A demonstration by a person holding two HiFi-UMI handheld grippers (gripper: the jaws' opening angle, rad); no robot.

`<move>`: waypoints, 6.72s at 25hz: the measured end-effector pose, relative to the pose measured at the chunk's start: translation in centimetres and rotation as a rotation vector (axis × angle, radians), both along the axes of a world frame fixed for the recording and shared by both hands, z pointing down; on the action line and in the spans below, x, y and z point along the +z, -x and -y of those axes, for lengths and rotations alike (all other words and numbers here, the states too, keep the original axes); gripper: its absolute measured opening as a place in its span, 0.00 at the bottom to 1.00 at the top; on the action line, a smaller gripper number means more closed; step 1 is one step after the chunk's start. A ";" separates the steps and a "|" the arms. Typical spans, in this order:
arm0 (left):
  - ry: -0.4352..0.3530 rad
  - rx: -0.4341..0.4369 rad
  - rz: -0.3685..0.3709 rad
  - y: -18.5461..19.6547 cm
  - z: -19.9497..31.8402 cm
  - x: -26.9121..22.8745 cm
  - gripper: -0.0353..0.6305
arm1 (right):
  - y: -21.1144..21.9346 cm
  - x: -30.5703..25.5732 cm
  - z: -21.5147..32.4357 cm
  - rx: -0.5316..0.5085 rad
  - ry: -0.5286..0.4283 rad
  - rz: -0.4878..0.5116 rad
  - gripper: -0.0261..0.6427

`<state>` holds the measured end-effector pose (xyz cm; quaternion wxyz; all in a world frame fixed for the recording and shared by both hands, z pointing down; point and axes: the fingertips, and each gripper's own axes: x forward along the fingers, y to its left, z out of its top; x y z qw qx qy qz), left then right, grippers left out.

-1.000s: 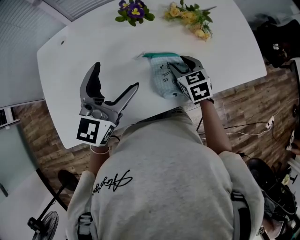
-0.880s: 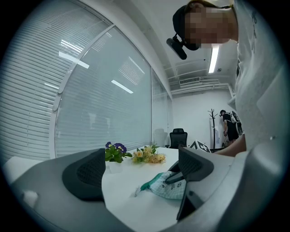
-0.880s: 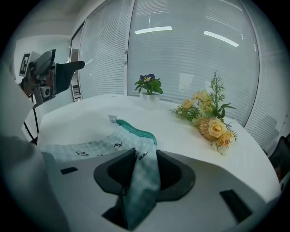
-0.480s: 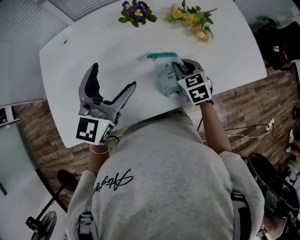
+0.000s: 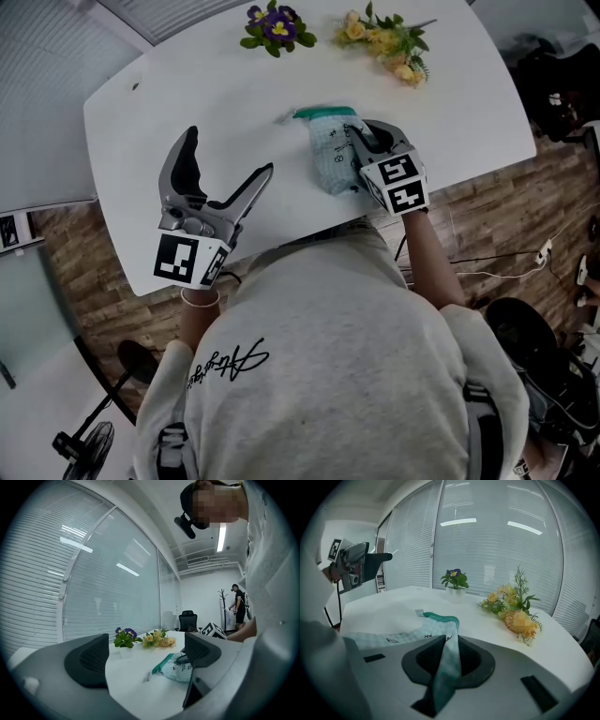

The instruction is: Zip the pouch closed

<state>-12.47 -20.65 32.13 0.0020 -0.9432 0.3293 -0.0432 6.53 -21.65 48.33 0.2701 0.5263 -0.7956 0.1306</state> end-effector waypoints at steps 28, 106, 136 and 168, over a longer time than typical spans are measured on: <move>-0.030 0.022 -0.011 -0.5 -0.6 -0.9 0.78 | 2.1 -8.5 -0.2 -0.036 -0.265 0.130 0.12; -0.107 0.101 0.120 -9.9 2.3 -2.0 0.10 | -2.1 -17.0 -1.7 -0.244 -0.512 0.297 0.14; -0.051 -0.142 0.141 -15.1 -1.0 -0.2 0.09 | -7.0 -17.8 -2.5 -0.505 -0.425 0.419 0.25; -0.042 0.029 0.310 -25.6 -5.4 4.6 0.10 | -7.3 -13.4 -5.7 -0.596 -0.212 0.533 0.16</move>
